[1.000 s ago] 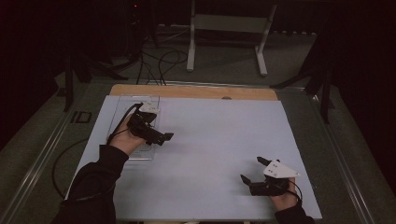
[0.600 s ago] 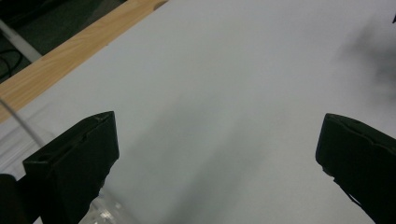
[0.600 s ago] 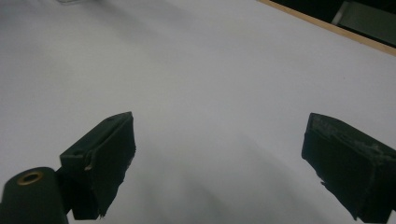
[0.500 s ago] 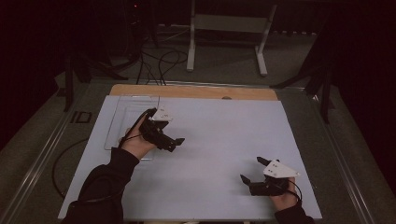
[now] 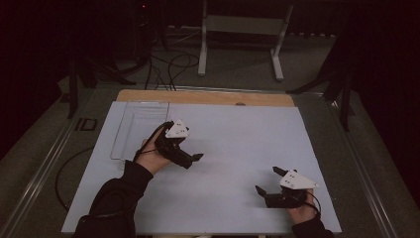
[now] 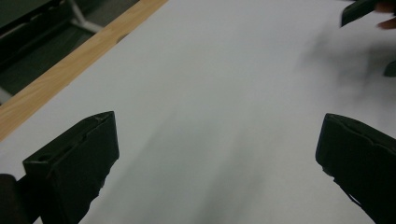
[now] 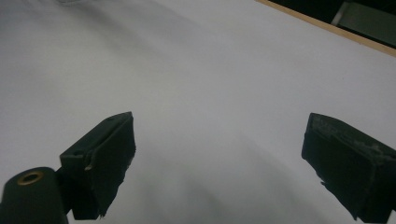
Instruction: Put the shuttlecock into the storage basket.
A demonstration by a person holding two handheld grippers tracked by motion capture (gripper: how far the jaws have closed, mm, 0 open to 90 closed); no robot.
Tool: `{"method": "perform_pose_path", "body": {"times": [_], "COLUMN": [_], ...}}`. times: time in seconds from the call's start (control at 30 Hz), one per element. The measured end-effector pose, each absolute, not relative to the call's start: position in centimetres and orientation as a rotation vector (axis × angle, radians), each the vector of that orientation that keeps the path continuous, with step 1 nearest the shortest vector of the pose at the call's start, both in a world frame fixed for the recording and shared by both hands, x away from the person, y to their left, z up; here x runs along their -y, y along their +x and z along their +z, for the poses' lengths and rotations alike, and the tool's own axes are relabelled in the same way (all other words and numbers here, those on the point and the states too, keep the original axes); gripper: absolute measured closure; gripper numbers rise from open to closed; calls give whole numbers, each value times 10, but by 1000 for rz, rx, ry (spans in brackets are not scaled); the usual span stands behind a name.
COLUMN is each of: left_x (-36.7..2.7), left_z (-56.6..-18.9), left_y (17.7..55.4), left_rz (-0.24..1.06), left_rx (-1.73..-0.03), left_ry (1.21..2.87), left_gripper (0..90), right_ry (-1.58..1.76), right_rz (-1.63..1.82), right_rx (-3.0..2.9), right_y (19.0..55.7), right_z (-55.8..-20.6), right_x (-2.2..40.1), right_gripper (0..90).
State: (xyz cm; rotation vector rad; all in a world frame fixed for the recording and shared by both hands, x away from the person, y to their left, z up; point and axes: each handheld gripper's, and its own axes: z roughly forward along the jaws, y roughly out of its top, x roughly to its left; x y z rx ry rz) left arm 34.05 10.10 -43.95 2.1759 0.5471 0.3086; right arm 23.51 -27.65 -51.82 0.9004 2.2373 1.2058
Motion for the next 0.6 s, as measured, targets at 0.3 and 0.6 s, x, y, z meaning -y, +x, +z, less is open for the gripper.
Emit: {"method": "perform_pose_path", "body": {"times": [0.3,0.6], "left_x": [-93,-88], "left_z": [-447,-452], "left_y": [336,331], "left_rz": [317,298], "left_rx": [-550,-589], "left_ry": [2191,2197], "left_gripper": [1,0], "right_ry": [897,897], "right_rz": [1202,1198], "right_rx": [-2234,-2235], "right_y": [235,235], "right_z": [-518,-518], "right_x": [277,278], "right_gripper": [96,96]}}
